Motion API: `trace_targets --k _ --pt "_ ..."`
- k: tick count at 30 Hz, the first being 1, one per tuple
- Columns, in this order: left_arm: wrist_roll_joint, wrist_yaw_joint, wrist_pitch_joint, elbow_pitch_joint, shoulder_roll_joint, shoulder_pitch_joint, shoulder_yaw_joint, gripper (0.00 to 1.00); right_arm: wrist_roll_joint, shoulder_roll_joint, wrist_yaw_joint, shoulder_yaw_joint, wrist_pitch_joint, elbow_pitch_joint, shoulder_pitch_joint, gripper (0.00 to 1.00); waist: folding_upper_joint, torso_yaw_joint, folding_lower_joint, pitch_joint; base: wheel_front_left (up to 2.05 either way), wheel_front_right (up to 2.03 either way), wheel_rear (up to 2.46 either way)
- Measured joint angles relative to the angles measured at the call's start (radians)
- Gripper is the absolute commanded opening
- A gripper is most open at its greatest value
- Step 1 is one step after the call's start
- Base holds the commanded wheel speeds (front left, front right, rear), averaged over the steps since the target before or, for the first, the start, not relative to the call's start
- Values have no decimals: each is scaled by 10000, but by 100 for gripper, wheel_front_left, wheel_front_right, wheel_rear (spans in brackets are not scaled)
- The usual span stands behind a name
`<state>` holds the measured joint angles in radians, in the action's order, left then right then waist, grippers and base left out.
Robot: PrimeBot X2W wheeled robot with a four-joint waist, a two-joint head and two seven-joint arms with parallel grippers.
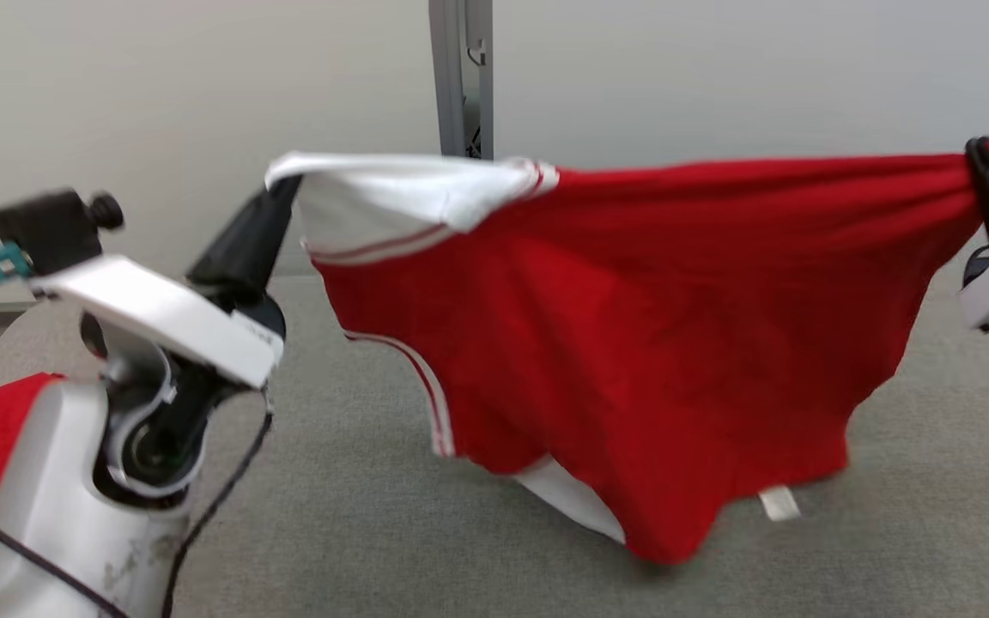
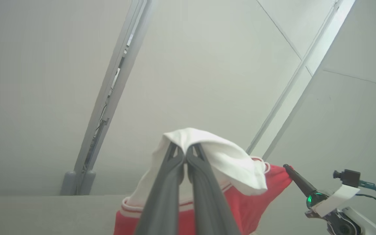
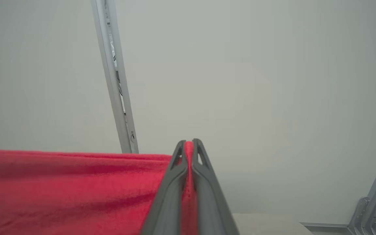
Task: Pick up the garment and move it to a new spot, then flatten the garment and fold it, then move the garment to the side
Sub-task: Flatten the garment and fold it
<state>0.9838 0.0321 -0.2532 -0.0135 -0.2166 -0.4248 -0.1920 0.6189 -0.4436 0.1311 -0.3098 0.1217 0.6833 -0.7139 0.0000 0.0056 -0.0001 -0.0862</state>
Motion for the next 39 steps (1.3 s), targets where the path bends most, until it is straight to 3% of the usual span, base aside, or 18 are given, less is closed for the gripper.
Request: trace_targets --k 12,17,21,27,32,37,39 --pt "-874 -213 -1170 364 -1120 -2441 -245 0 -309 -617 0 957 -1492 -2282 66 0 0 -319 1 -220 0 0 0" --pt "-1101 -48 -1776 -920 -1183 -3831 -690 0 -293 -290 0 961 -2529 -2431 -291 0 0 -275 1 176 0 0 0" --pt "-1593 288 -1561 -2410 -1068 -5072 -1066 0 -665 102 0 593 -2754 -1881 -1208 0 0 -244 1 675 0 0 0" --pt "-2899 719 115 -4690 -1112 -7851 -1430 0 -1488 871 0 134 -2253 -443 -3800 0 0 -252 1 1960 0 0 0" --pt "-3896 903 2272 -6307 -1195 -10242 -1843 0 -2635 1473 0 81 -688 1047 -6302 0 0 -323 0 3338 0 0 0" --pt "-4721 951 4497 -7323 -1233 -12261 -2406 0 -3833 1747 0 750 972 2426 -8519 0 0 -435 0 4731 0 0 0" --pt "-4773 966 4742 -7455 -1195 -12511 -2512 0 -4069 1776 0 878 1126 2646 -8786 0 0 -453 1 4996 0 0 0"
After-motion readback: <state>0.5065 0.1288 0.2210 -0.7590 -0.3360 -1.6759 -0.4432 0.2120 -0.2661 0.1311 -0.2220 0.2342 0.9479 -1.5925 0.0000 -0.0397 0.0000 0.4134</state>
